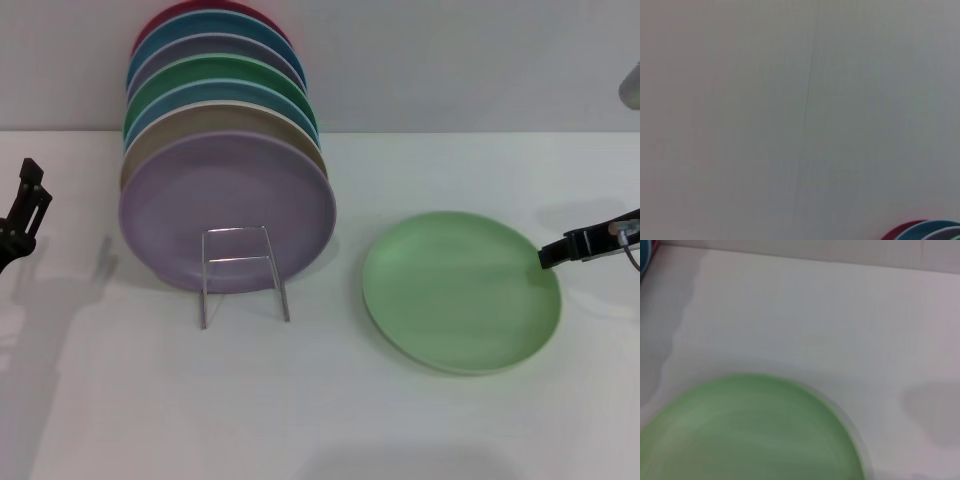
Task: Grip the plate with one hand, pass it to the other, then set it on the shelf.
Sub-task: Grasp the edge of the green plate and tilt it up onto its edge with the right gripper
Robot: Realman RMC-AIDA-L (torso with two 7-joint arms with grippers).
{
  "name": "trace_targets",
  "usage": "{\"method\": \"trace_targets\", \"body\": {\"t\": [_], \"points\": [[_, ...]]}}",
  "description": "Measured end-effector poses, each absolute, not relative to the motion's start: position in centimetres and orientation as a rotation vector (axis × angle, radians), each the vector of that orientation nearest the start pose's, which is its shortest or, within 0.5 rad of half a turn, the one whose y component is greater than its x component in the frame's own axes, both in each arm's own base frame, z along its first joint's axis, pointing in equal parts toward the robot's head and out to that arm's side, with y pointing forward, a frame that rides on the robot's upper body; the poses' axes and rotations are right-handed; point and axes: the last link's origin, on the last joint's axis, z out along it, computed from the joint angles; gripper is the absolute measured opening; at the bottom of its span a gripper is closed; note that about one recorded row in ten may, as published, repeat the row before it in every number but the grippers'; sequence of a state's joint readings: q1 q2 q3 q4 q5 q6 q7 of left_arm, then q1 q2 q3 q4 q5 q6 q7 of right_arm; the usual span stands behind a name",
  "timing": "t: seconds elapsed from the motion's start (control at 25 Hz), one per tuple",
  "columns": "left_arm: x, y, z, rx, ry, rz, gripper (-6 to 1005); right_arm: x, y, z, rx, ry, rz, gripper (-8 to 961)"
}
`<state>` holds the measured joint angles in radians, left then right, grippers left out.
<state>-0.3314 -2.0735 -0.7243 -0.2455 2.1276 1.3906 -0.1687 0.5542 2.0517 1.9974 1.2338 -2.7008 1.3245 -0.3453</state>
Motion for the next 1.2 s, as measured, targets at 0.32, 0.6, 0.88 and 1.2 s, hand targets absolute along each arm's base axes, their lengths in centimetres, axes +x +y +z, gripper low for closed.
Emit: {"method": "trace_targets", "body": {"t": [0.32,0.6,0.88,1.2], "points": [[-32.1,29.7,0.0,-1.450,-0.501,-0.896,832,26.0,39.6,3.8,-2.056,1.367,-0.220,545],[-32.1,29.7,0.1,-1.447,-0.500,-0.897,832,26.4,40.1,2.8,-2.063,1.375,-0.227,546],[-32.0,29.9,0.1,-1.448,-0.497,-0.898,832,26.3,40.1,2.4,-2.075,1.382,-0.241,526],[-32.0,30.0,0.3,-1.446,-0.491,-0.895,832,26.7,39.9,2.1,-2.069,1.406,-0.255,366]]}}
